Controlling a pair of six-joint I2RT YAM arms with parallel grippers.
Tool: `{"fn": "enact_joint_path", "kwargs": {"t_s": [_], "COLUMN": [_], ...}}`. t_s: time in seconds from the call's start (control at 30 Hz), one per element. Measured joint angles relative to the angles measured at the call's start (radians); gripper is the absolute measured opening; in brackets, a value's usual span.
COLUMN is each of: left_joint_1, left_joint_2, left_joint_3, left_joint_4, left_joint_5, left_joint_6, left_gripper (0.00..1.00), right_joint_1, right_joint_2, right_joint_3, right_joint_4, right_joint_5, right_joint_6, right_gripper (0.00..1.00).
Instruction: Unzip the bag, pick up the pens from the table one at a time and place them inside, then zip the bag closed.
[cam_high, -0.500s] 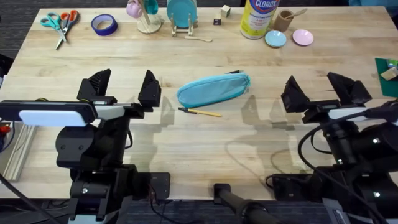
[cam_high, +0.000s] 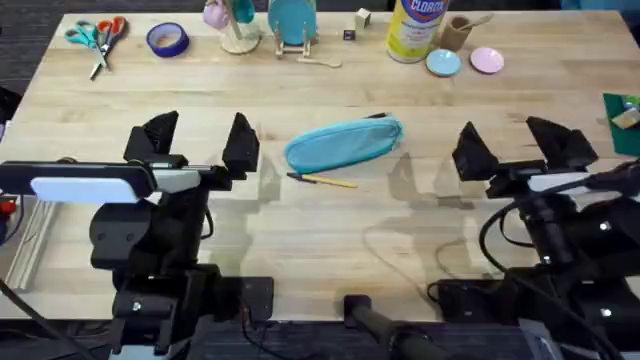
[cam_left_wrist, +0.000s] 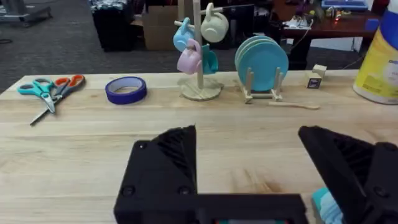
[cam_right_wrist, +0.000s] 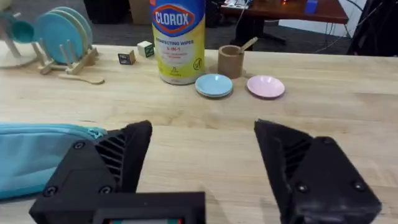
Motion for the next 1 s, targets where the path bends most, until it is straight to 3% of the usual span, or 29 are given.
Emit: {"fn": "enact_joint_path", "kwargs": {"t_s": [0.33,0.5,0.77,1.0], "left_joint_1": [0.0,0.0,0.0,0.0], "left_joint_2": [0.0,0.019,0.282,0.585], "left_joint_3": [0.0,0.03,0.275,0.539], "left_joint_4": [0.0,-0.022,-0.057,-0.189], "left_joint_5": [0.0,0.0,0.019,0.118], "left_joint_6": [0.001,0.042,0.076,0.159], "left_gripper": [0.993,0.991,0.991,0.99], "right_joint_1": [0.0,0.0,-0.017,-0.022], "right_joint_2": [0.001,0.042,0.294,0.62], "right_joint_3": [0.001,0.062,0.316,0.594], "right_joint_4": [-0.001,-0.081,-0.116,-0.191], "right_joint_5": [0.001,0.024,0.069,0.038], "right_joint_6": [0.0,0.015,0.038,0.045], "right_gripper": [0.996,0.996,0.996,0.996]}}
